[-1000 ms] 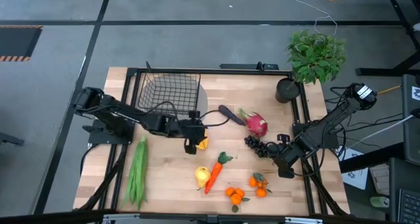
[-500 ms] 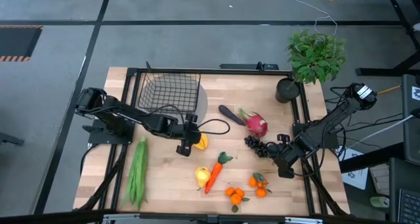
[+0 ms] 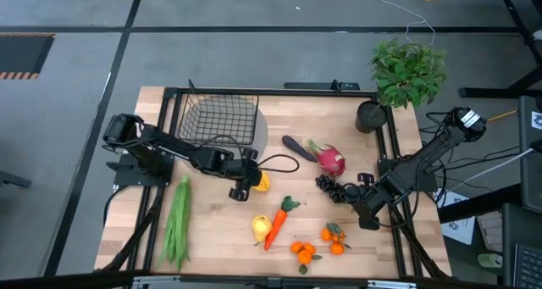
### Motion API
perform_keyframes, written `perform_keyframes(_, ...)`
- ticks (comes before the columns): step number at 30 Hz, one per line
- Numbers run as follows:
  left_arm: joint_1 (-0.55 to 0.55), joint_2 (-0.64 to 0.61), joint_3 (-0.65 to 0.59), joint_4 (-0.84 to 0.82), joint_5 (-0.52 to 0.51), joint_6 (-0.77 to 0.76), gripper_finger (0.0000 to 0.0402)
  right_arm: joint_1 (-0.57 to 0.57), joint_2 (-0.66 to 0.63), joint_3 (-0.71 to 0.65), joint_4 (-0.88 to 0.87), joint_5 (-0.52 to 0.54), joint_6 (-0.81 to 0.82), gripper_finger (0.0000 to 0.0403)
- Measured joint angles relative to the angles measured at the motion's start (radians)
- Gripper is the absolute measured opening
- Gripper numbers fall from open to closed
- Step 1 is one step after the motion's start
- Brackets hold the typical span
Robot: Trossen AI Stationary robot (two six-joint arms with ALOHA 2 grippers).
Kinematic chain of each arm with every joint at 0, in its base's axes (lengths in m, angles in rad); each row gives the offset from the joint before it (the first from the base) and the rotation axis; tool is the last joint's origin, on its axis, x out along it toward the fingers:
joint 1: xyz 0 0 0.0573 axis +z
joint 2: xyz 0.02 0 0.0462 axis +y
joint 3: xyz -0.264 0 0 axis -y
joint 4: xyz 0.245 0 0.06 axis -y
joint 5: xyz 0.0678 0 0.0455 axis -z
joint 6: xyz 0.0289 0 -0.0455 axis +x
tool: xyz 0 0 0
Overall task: Build produce basket
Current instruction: Put the yellow starfruit into the black wire basket
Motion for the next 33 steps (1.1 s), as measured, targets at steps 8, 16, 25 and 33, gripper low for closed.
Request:
perform_keyframes(8, 0.033, 0.038, 0.0, 0.064, 0.0, -0.041, 0.0168, 0.0, 0.0, 0.0, 0.0, 0.0, 0.0, 0.0156)
perform_keyframes(16, 0.033, 0.04, 0.005, 0.143, 0.0, -0.162, 0.0149, 0.0, 0.0, 0.0, 0.0, 0.0, 0.0, 0.0156)
perform_keyframes(25, 0.031, 0.04, 0.07, 0.13, 0.03, -0.105, 0.0022, 0.0, 0.0, 0.0, 0.0, 0.0, 0.0, 0.0156)
perform_keyframes(33, 0.031, 0.04, 0.073, 0.134, -0.026, -0.052, 0.0025, 0.0, 0.0, 0.0, 0.0, 0.0, 0.0, 0.0156)
